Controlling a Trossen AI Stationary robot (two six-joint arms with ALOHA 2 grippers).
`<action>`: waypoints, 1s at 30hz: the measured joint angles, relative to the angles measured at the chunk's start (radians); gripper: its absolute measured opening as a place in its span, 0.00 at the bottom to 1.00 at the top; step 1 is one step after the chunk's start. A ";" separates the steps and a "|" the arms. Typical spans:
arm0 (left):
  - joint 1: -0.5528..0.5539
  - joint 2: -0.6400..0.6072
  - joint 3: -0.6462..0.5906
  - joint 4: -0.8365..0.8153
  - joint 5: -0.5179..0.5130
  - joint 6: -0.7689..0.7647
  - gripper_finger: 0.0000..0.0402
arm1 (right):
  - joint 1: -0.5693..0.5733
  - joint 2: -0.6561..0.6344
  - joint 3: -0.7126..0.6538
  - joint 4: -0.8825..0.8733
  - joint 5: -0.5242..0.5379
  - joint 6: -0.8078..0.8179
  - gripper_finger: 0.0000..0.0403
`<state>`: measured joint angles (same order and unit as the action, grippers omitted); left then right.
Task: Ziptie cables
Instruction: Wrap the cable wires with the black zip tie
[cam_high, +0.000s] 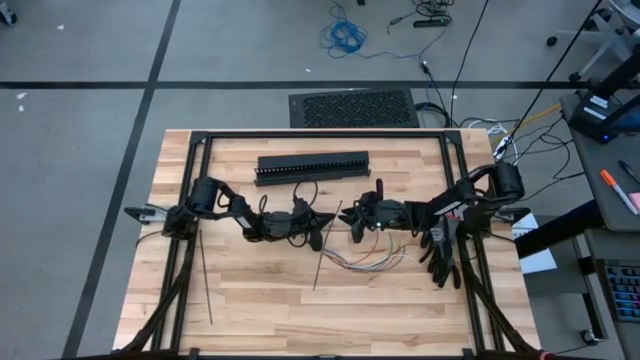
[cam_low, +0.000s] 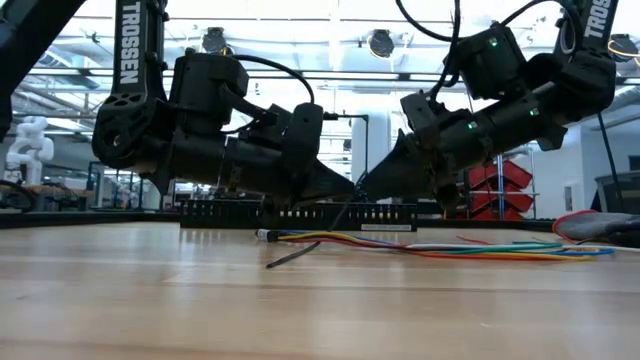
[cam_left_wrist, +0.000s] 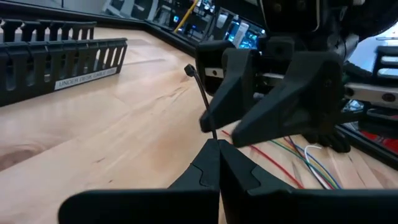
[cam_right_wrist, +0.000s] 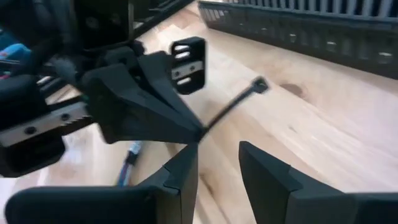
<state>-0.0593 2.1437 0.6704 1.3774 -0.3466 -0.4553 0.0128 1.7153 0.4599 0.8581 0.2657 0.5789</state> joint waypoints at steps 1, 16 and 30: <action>0.000 0.000 0.000 0.000 -0.001 0.000 0.00 | 0.000 0.000 0.000 0.000 0.007 0.000 0.27; 0.000 0.000 0.000 -0.001 -0.003 0.000 0.00 | -0.030 0.000 0.006 0.047 0.020 -0.039 0.23; 0.000 -0.001 0.000 0.003 -0.003 0.000 0.00 | -0.040 0.000 0.008 0.058 -0.010 -0.053 0.08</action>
<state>-0.0593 2.1427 0.6708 1.3802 -0.3492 -0.4557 -0.0269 1.7153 0.4675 0.9159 0.2554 0.5259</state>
